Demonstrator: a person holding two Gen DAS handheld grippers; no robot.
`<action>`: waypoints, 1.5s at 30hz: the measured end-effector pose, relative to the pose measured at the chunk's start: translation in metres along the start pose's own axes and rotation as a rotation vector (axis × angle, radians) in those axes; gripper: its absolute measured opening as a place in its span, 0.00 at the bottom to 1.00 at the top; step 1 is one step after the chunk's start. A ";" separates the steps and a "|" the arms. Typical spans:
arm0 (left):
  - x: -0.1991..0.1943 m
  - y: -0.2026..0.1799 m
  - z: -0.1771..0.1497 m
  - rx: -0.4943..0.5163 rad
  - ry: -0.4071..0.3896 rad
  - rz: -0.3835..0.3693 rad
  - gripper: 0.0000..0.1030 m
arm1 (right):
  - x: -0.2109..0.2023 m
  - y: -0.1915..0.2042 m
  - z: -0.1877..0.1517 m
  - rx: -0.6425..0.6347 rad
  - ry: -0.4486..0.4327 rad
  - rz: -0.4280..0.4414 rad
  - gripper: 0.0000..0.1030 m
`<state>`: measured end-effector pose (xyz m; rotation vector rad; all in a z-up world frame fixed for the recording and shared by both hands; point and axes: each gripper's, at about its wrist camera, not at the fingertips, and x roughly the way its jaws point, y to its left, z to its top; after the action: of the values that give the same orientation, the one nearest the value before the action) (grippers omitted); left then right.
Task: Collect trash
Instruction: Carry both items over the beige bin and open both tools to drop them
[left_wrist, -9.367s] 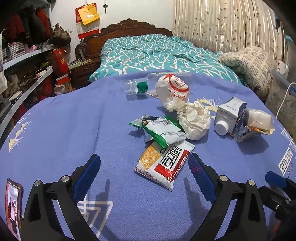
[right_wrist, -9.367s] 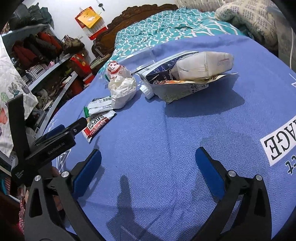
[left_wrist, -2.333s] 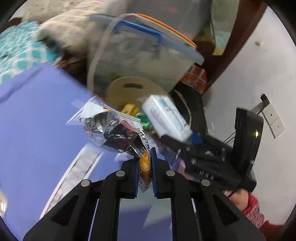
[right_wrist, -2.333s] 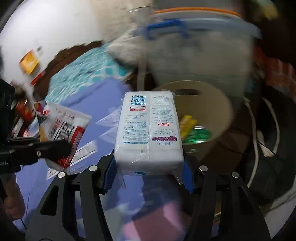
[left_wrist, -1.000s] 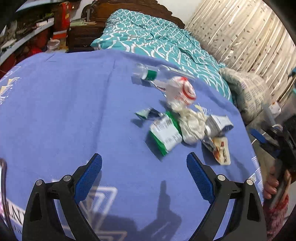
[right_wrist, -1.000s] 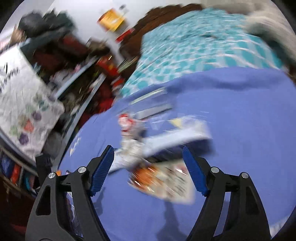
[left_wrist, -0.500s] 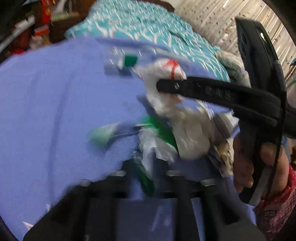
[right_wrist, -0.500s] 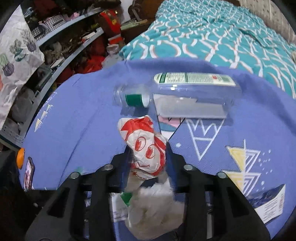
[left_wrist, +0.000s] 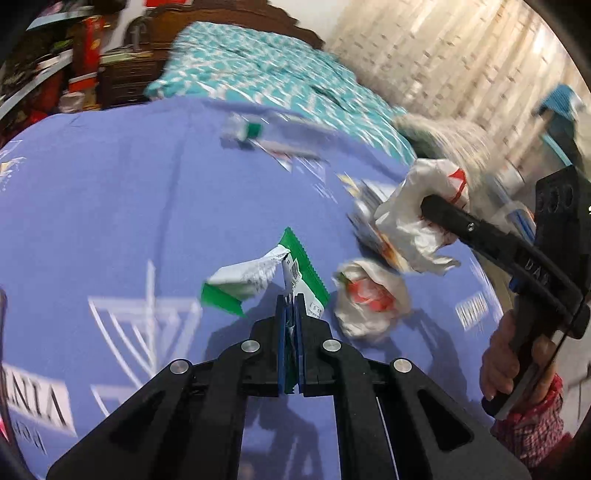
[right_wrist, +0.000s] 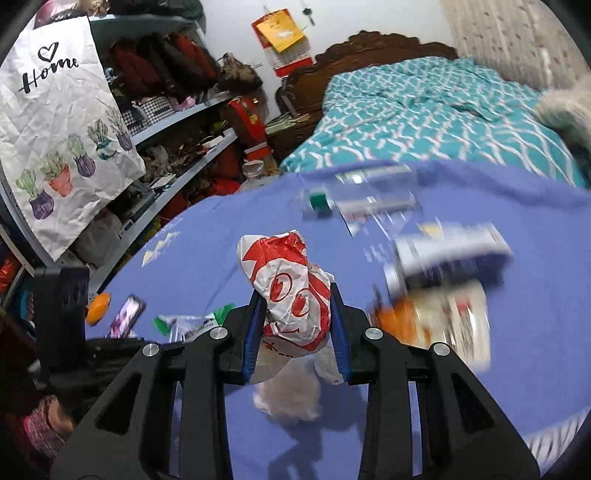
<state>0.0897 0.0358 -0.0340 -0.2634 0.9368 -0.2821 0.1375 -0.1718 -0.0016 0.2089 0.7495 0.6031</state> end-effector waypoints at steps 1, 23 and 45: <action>0.000 -0.004 -0.007 0.017 0.012 -0.011 0.04 | -0.008 -0.003 -0.014 0.007 -0.006 -0.015 0.35; 0.027 -0.062 -0.060 0.176 0.089 0.002 0.43 | -0.076 -0.038 -0.121 0.229 -0.022 -0.143 0.35; 0.055 -0.219 0.007 0.375 0.108 -0.330 0.02 | -0.167 -0.163 -0.146 0.475 -0.170 -0.240 0.35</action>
<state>0.0995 -0.1863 0.0035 -0.0554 0.9259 -0.7726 0.0124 -0.4054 -0.0732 0.5915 0.7313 0.1684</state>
